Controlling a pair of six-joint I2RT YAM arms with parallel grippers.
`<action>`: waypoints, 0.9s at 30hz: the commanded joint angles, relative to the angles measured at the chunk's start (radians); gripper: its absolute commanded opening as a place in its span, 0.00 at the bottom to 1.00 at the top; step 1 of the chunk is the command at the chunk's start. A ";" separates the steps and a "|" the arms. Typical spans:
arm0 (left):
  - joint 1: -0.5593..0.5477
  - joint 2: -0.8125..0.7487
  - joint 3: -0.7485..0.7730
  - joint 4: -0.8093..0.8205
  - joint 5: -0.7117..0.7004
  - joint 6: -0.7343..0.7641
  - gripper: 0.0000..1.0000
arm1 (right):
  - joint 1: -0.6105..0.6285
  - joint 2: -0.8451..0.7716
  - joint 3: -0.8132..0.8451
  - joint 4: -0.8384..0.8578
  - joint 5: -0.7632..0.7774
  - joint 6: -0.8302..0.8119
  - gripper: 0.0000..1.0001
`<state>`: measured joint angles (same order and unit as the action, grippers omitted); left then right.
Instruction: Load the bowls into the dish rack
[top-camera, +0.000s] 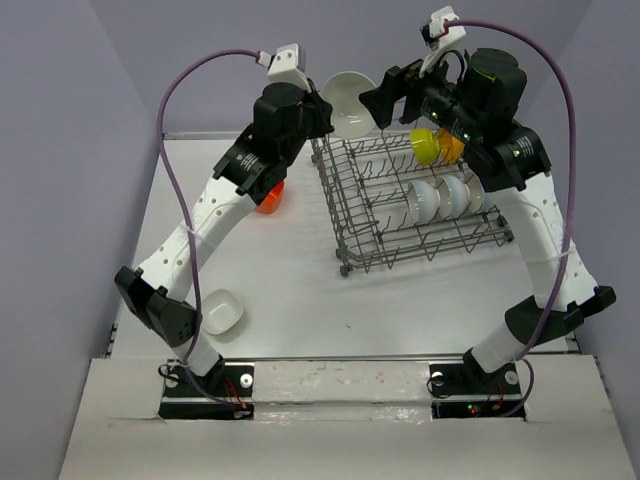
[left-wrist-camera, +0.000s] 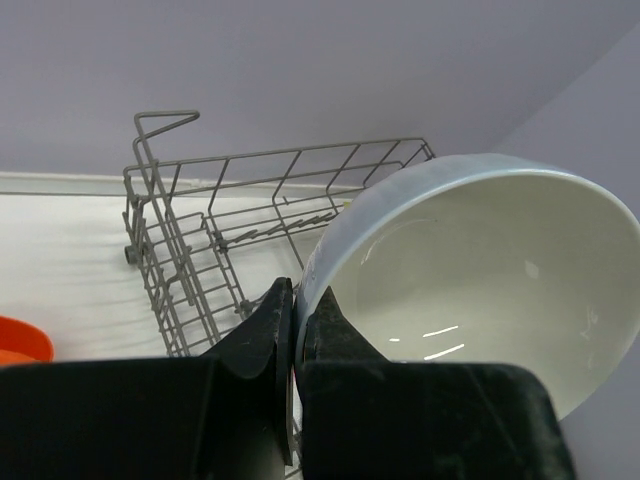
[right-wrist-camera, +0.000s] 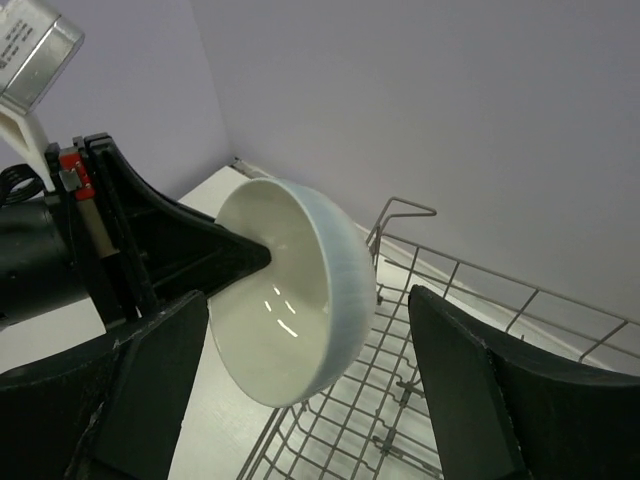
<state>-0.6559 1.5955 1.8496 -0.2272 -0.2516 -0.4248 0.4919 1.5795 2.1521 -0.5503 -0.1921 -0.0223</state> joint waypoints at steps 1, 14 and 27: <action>-0.017 0.024 0.190 0.052 -0.015 0.001 0.00 | -0.004 -0.036 -0.014 0.007 0.011 -0.005 0.86; -0.047 0.107 0.332 -0.014 -0.026 0.014 0.00 | 0.005 0.063 0.037 -0.011 0.169 -0.027 0.77; -0.097 0.135 0.356 -0.027 -0.104 0.038 0.00 | 0.053 0.085 0.046 0.029 0.405 -0.067 0.62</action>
<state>-0.7277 1.7565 2.1365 -0.3546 -0.3191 -0.3912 0.5240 1.7042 2.1647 -0.5747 0.1333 -0.0673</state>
